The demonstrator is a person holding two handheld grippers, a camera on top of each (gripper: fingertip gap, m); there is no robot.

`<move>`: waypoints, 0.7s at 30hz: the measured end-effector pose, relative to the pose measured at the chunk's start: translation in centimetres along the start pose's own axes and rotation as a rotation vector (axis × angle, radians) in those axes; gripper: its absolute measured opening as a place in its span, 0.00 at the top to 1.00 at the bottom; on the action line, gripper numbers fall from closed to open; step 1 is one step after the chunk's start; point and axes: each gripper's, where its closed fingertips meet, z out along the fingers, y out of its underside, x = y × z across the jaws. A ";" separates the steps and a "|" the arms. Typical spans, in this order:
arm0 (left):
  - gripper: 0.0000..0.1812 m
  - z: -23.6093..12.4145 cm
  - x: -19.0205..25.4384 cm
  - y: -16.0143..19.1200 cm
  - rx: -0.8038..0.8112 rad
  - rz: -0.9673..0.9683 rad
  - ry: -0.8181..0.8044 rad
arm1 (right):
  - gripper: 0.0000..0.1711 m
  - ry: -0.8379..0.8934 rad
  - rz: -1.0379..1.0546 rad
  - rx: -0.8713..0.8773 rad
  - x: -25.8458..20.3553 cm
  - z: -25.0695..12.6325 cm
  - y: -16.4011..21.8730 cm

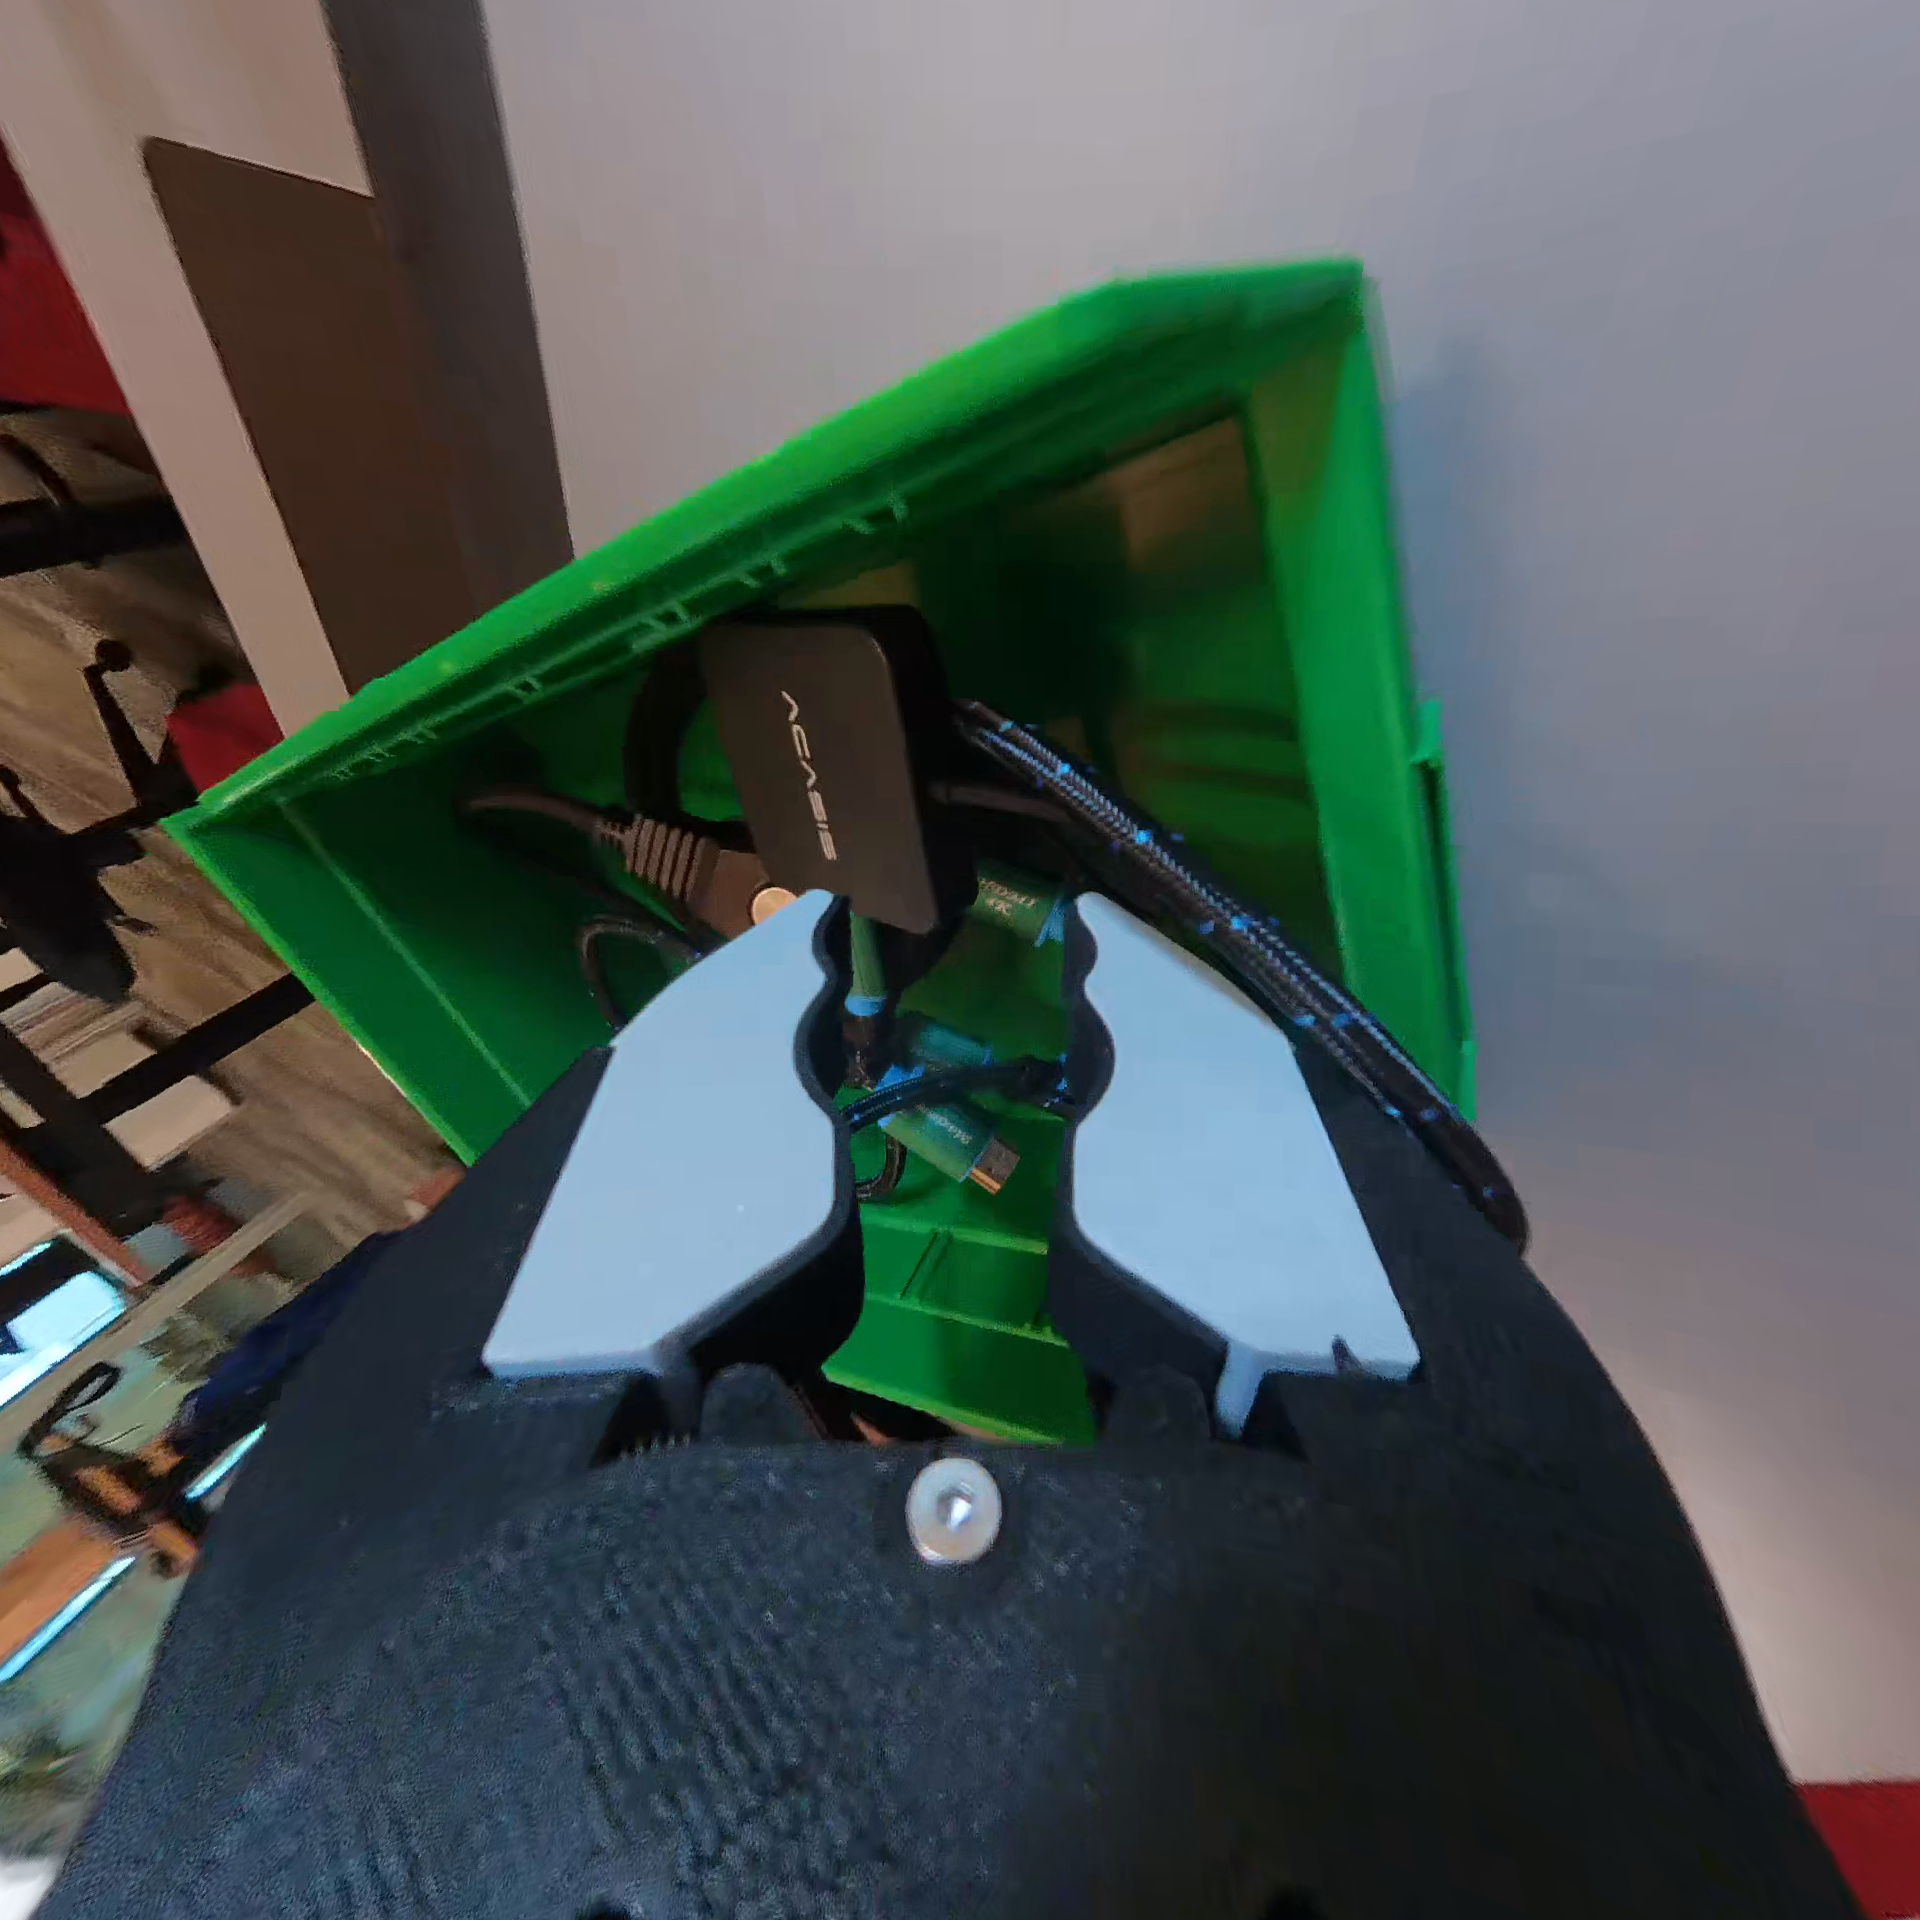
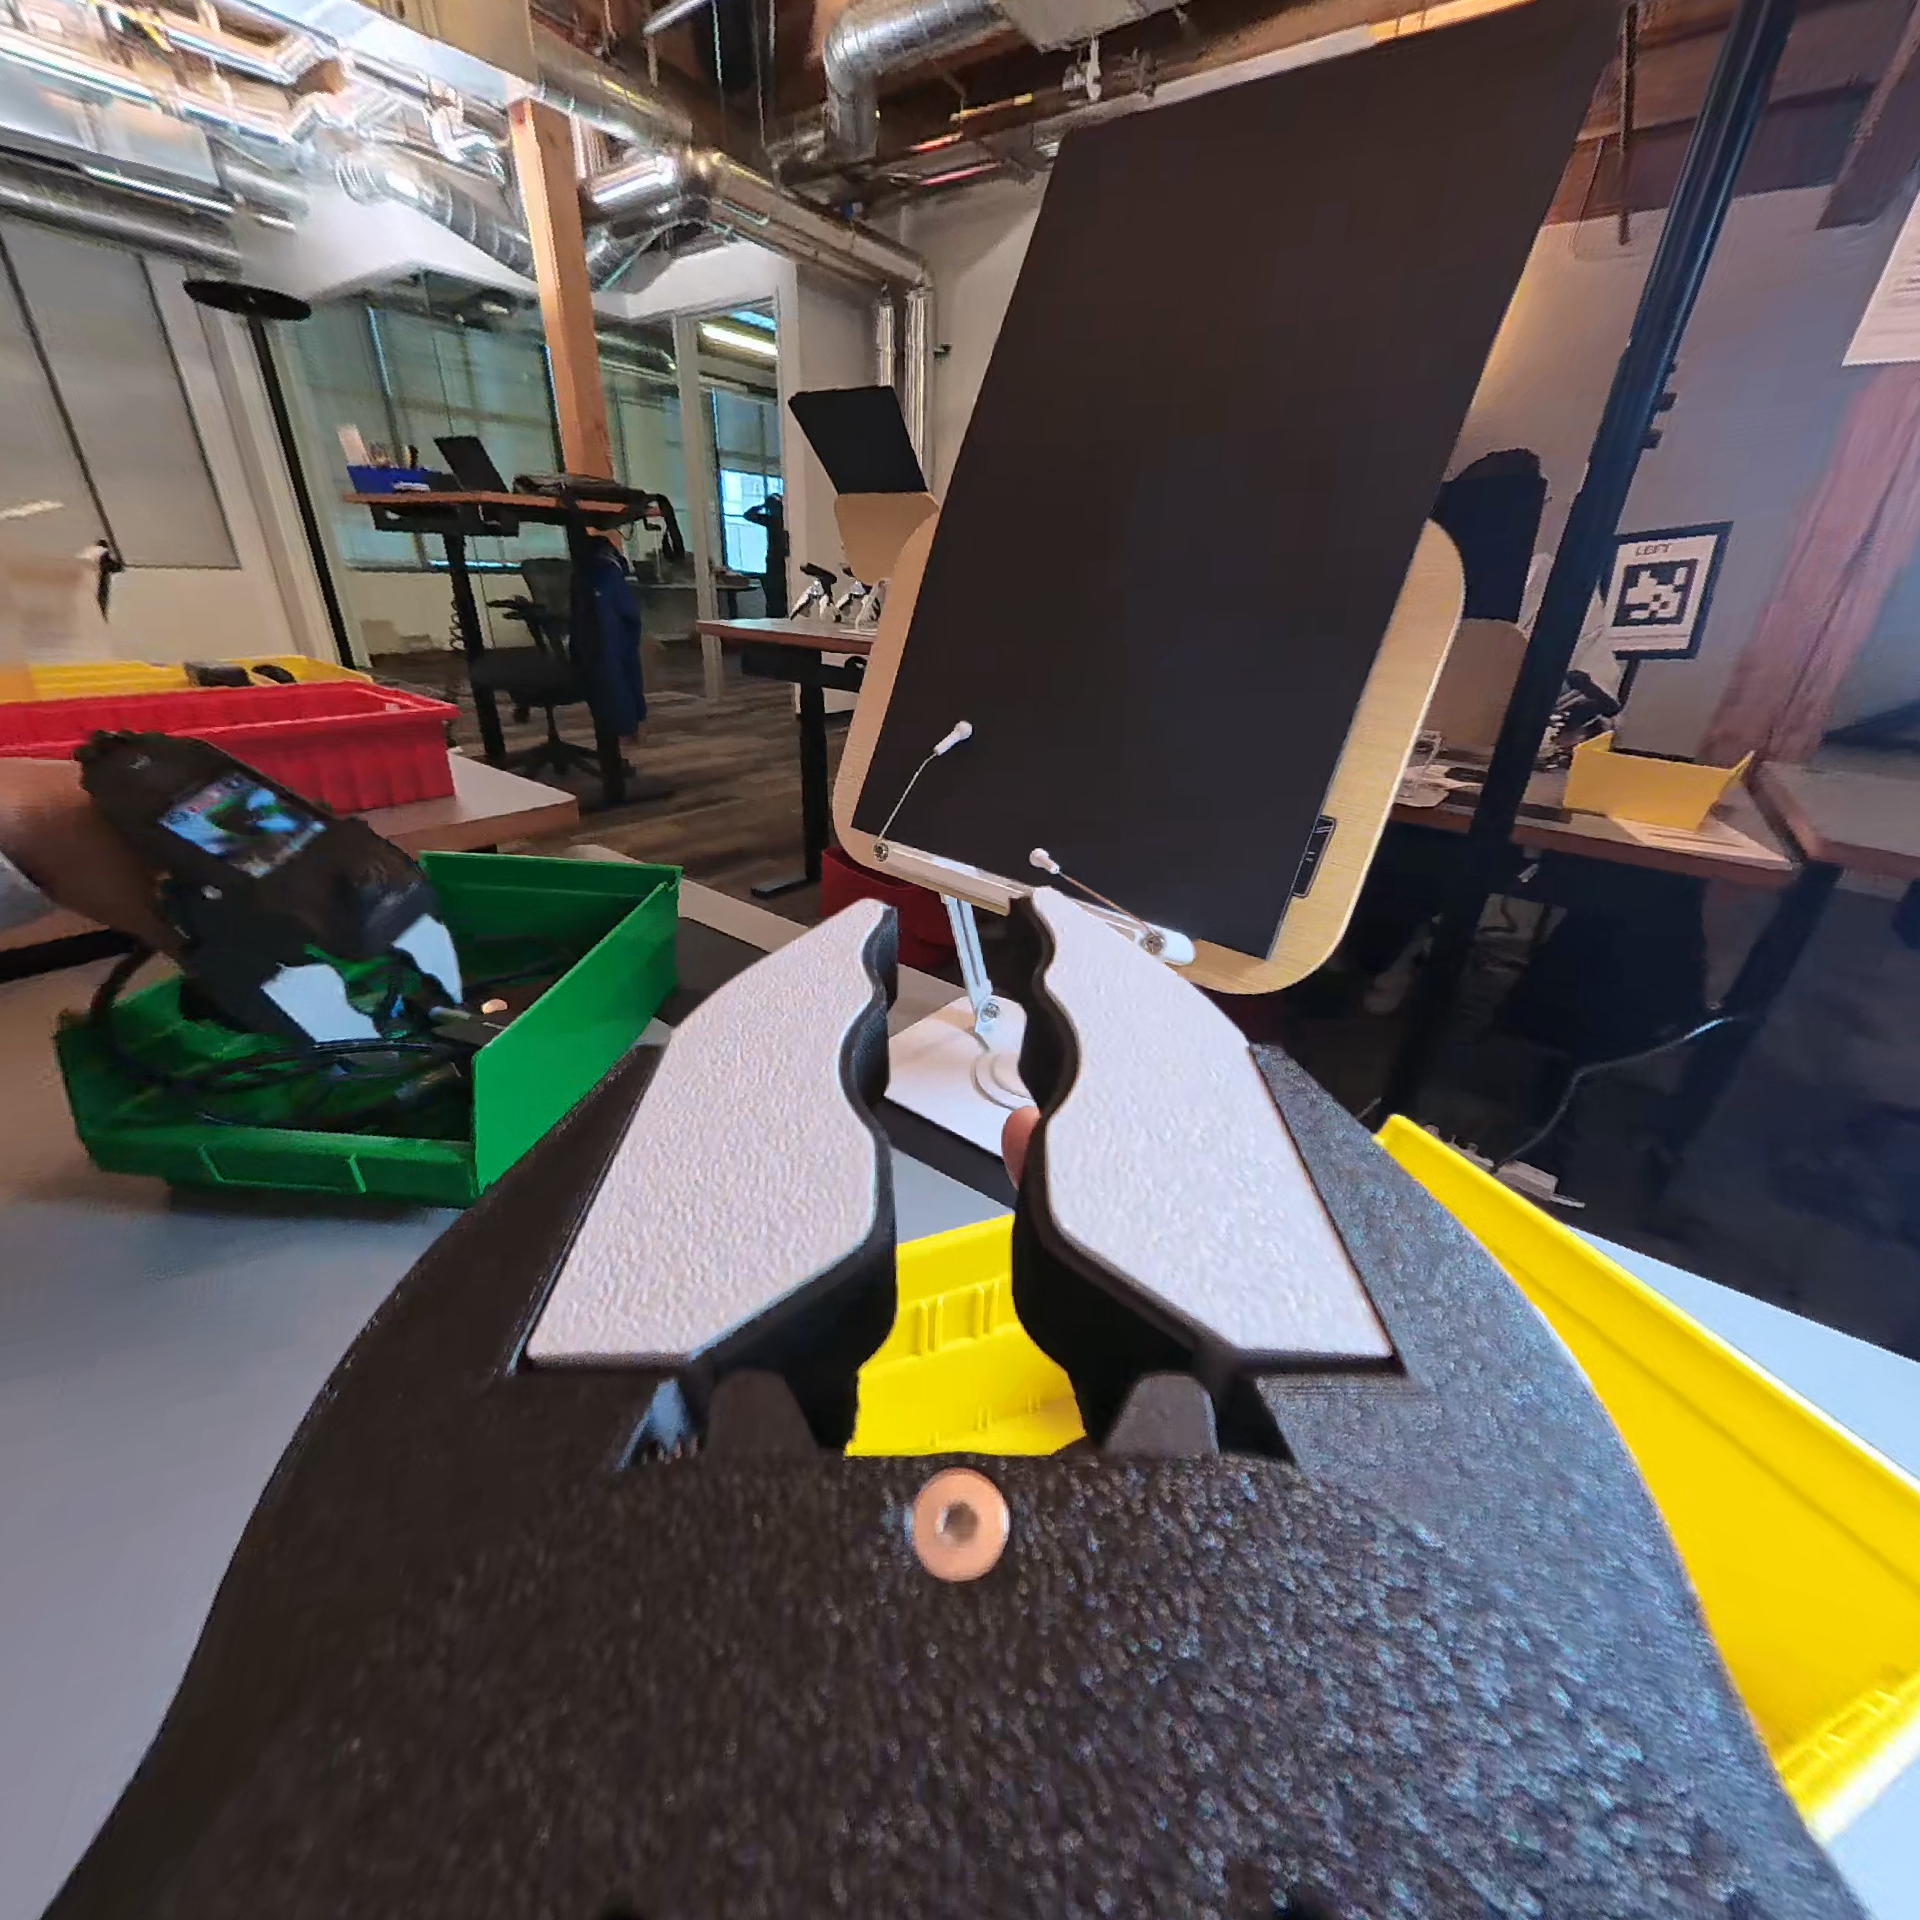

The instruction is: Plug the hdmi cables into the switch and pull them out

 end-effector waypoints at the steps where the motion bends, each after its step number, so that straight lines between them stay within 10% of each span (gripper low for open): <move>1: 0.79 -0.7 -0.1 -0.1 0.026 -0.023 -0.005 | 0.88 0.006 -0.010 -0.001 0.1 -0.1 -0.1; 8: 0.79 -5.0 0.9 -0.3 0.126 -0.048 0.009 | 0.89 -0.031 -0.022 -0.017 -1.4 0.6 0.2; 21: 0.74 1.9 -2.6 1.2 -0.111 0.134 -0.203 | 0.90 -0.068 -0.072 -0.087 -2.3 1.4 2.2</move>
